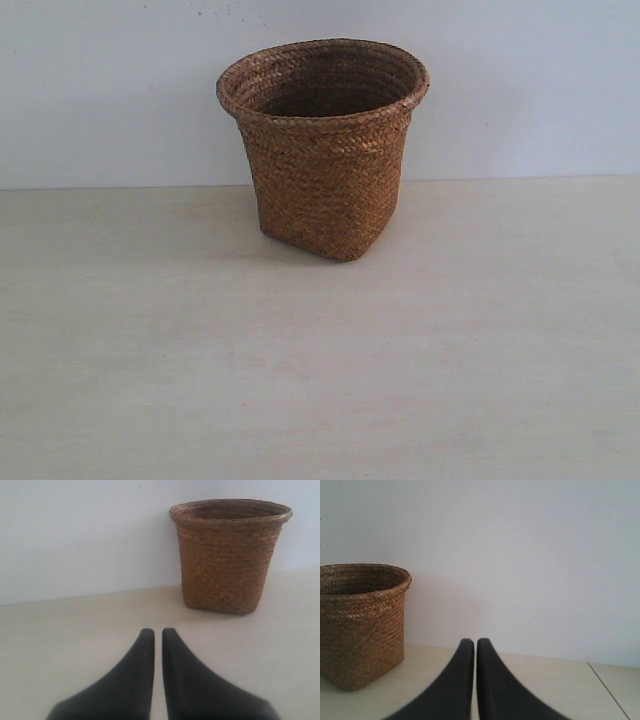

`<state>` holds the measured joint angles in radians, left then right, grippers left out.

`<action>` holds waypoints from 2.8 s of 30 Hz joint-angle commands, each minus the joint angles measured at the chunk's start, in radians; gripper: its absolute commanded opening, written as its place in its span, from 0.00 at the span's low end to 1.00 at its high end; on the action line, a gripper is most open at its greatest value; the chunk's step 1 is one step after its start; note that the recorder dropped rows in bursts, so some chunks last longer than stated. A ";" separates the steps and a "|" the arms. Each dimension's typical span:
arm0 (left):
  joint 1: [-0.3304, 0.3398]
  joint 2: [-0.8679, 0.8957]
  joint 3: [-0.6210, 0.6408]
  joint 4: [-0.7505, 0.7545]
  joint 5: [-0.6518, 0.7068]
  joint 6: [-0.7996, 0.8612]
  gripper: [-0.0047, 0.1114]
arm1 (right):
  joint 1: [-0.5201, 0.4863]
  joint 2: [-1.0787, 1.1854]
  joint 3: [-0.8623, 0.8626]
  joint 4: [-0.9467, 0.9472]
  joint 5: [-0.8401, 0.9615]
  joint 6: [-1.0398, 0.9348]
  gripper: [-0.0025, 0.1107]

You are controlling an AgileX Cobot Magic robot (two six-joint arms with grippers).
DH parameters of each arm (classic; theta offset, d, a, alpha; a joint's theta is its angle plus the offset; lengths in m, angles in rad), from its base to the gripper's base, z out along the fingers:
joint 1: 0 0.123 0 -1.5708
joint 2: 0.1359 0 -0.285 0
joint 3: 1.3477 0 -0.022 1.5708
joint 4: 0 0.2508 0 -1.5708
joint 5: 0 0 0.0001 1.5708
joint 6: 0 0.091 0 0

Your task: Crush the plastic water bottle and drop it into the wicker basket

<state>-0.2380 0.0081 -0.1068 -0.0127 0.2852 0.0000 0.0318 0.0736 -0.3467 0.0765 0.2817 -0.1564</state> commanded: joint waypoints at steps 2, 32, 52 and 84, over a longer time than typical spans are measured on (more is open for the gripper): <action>0.117 -0.008 0.062 -0.032 -0.033 0.009 0.08 | -0.003 -0.006 0.003 0.001 -0.009 -0.001 0.02; 0.186 -0.008 0.107 -0.025 -0.035 0.024 0.08 | -0.003 -0.006 0.003 0.001 -0.009 -0.001 0.02; 0.186 -0.008 0.107 -0.025 -0.035 0.024 0.08 | -0.003 -0.005 0.108 -0.010 -0.009 0.117 0.02; 0.186 -0.008 0.107 -0.025 -0.035 0.024 0.08 | -0.003 -0.074 0.347 -0.019 0.042 0.156 0.02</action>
<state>-0.0536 0.0037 -0.0030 -0.0374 0.2590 0.0196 0.0318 0.0057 -0.0040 0.0621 0.3220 0.0083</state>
